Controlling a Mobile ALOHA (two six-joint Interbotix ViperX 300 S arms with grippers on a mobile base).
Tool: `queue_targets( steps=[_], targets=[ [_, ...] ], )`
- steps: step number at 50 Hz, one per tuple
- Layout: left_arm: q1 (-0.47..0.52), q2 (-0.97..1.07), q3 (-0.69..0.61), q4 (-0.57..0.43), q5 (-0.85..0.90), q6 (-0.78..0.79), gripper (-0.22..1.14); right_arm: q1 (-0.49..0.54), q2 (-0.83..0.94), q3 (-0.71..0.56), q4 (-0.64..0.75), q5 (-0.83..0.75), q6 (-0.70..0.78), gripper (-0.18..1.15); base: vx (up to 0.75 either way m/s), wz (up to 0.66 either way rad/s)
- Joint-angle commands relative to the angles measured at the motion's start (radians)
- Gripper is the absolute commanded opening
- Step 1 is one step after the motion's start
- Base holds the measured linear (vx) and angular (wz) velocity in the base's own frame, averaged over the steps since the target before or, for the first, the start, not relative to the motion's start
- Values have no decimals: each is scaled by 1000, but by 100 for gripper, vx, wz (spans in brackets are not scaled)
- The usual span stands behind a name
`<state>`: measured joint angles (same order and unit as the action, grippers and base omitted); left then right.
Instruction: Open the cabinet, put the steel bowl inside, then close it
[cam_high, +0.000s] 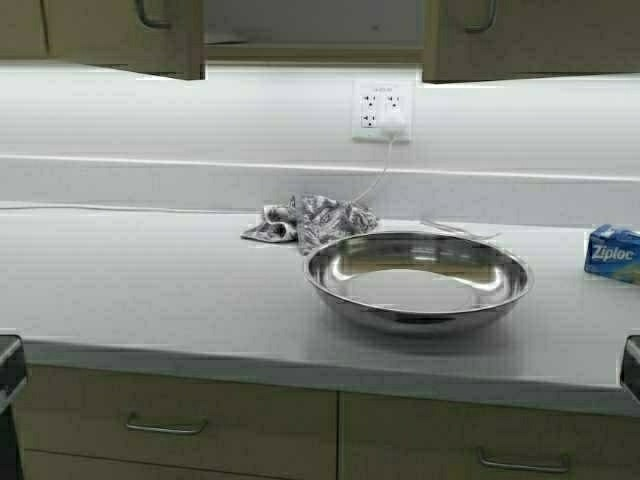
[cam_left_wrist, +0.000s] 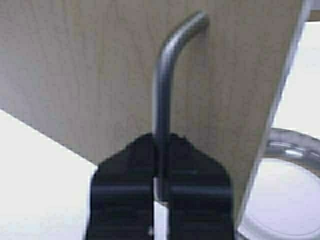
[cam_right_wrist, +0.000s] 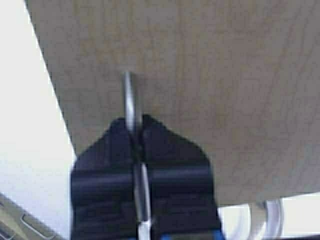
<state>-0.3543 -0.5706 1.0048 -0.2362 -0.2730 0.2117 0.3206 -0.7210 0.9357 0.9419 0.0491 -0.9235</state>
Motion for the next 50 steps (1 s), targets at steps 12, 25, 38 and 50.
queue_targets(
  steps=[12, 25, 38, 50],
  targets=[
    [58, 11, 2, 55, 38, 34, 97, -140, 38, -43, -37, 161, 37, 100, -15, -8],
    [74, -74, 61, 64, 141, 34, 92, -156, -114, 3, -224, 221, 152, 100, -14, -6],
    [55, -273, 103, 64, 293, 34, 83, -186, -196, -40, -399, 453, 382, 96, -6, -5],
    [-52, -291, 60, 64, 318, 28, -14, -81, -221, -91, -385, 592, 457, 17, -5, -4]
  ],
)
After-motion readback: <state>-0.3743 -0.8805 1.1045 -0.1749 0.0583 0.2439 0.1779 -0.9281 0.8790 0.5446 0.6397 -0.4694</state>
